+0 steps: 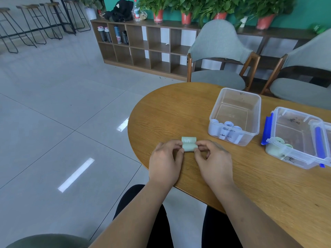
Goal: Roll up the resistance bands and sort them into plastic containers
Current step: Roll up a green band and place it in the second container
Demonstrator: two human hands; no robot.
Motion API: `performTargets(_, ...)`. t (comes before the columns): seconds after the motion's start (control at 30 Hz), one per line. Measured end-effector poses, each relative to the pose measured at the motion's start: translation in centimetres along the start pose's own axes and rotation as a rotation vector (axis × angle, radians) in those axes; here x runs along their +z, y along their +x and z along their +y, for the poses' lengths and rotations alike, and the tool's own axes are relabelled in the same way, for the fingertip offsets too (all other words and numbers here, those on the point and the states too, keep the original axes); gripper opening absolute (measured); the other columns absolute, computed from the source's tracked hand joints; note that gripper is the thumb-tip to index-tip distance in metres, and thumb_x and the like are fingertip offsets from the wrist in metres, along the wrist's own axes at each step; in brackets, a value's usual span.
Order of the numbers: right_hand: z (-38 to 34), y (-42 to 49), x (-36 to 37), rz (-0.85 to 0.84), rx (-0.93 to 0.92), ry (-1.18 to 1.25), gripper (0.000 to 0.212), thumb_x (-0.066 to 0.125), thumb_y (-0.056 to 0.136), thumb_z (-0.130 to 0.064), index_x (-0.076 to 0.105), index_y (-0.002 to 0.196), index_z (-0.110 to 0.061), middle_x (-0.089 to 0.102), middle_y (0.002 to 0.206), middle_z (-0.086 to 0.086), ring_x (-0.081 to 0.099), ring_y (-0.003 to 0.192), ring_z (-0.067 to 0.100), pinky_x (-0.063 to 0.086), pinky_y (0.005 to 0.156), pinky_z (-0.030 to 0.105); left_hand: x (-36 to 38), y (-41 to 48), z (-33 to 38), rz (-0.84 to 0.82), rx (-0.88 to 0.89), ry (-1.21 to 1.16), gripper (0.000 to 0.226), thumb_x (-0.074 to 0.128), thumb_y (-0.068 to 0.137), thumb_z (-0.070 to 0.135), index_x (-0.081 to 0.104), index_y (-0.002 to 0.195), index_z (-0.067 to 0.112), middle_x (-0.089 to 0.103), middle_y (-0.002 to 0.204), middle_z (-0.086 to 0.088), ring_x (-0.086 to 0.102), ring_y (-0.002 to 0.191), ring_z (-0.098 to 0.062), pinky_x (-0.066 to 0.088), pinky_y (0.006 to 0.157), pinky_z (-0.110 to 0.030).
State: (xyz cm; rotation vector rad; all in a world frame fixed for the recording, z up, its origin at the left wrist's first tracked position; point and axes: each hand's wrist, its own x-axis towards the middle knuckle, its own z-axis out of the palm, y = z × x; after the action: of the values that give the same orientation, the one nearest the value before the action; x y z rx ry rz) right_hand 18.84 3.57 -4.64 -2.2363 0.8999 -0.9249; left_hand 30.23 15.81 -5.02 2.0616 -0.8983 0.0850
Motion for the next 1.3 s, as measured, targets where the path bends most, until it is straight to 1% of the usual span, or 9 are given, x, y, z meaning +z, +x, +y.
performTargets(0.13,0.1,-0.06,0.05,0.009,-0.007,-0.008,0.019,0.076,0.09,-0.026,0.075,0.107,-0.034,0.069,0.091,-0.02,0.057,0.078,0.004,0.055,0.077,0.035,0.05,-0.08,-0.06,0.018,0.009,0.001,0.019,0.073,0.097,0.03,0.071,0.115,0.035,0.072,0.1,0.025,0.051,0.088,0.004,0.043,0.074,-0.014)
performTargets(0.23,0.15,-0.08,0.25,0.016,-0.016,-0.053,0.019,0.074,0.092,-0.028,0.076,0.11,-0.033,0.068,0.093,-0.017,0.056,0.081,0.006,0.055,0.077,0.036,0.09,-0.12,-0.04,0.021,0.021,0.011,0.019,0.072,0.097,0.032,0.071,0.116,0.035,0.071,0.1,0.025,0.052,0.089,0.0,0.048,0.074,-0.019)
performTargets(0.33,0.12,-0.08,0.46,-0.007,-0.031,-0.116,0.024,0.072,0.093,-0.032,0.075,0.116,-0.032,0.066,0.096,-0.015,0.056,0.087,0.011,0.054,0.076,0.036,0.16,-0.02,-0.04,0.008,0.027,0.032,0.024,0.073,0.095,0.033,0.069,0.118,0.037,0.07,0.101,0.025,0.051,0.088,0.0,0.048,0.073,-0.021)
performTargets(0.43,0.23,0.01,0.52,-0.027,-0.037,-0.126,0.029,0.073,0.093,-0.029,0.075,0.121,-0.031,0.066,0.098,-0.014,0.056,0.088,0.011,0.055,0.076,0.037,0.19,0.03,-0.1,-0.003,0.018,0.025,0.029,0.074,0.094,0.028,0.069,0.12,0.038,0.07,0.101,0.026,0.051,0.089,0.0,0.047,0.075,-0.019)
performTargets(0.63,0.01,-0.06,0.15,-0.013,-0.019,-0.044,0.026,0.075,0.092,-0.029,0.074,0.117,-0.034,0.066,0.09,-0.019,0.054,0.082,0.005,0.054,0.075,0.034,0.03,-0.02,-0.05,0.012,0.008,0.01,0.024,0.069,0.098,0.029,0.068,0.121,0.038,0.07,0.099,0.026,0.052,0.088,-0.001,0.05,0.075,-0.023)
performTargets(0.83,-0.07,-0.03,0.05,-0.005,-0.015,-0.036,0.021,0.075,0.091,-0.029,0.074,0.111,-0.034,0.066,0.087,-0.02,0.055,0.078,0.006,0.054,0.073,0.034,0.06,-0.11,-0.1,0.023,0.023,0.007,0.018,0.07,0.099,0.029,0.07,0.116,0.036,0.072,0.101,0.023,0.049,0.086,0.0,0.048,0.074,-0.023)
performTargets(0.97,-0.13,-0.02,0.26,0.007,0.0,-0.055,0.02,0.074,0.091,-0.029,0.076,0.111,-0.031,0.066,0.089,-0.018,0.056,0.081,0.007,0.055,0.075,0.035,0.08,-0.11,-0.08,0.018,0.025,0.015,0.018,0.069,0.099,0.032,0.07,0.117,0.035,0.072,0.102,0.023,0.051,0.088,-0.001,0.05,0.074,-0.025)
performTargets(1.13,-0.23,0.0,0.58,-0.004,-0.016,-0.125,0.024,0.071,0.093,-0.032,0.075,0.117,-0.03,0.064,0.093,-0.016,0.057,0.086,0.011,0.054,0.072,0.034,0.12,-0.12,-0.07,-0.004,0.049,0.035,0.028,0.07,0.097,0.031,0.067,0.124,0.036,0.069,0.103,0.022,0.051,0.091,-0.002,0.051,0.078,-0.026)
performTargets(1.3,-0.19,-0.08,0.77,-0.013,-0.041,-0.224,0.032,0.072,0.094,-0.031,0.073,0.125,-0.027,0.061,0.109,-0.008,0.057,0.102,0.019,0.054,0.076,0.034,0.12,0.02,0.13,-0.017,0.075,0.094,0.033,0.067,0.098,0.03,0.066,0.13,0.036,0.066,0.105,0.022,0.05,0.094,-0.005,0.051,0.081,-0.029)
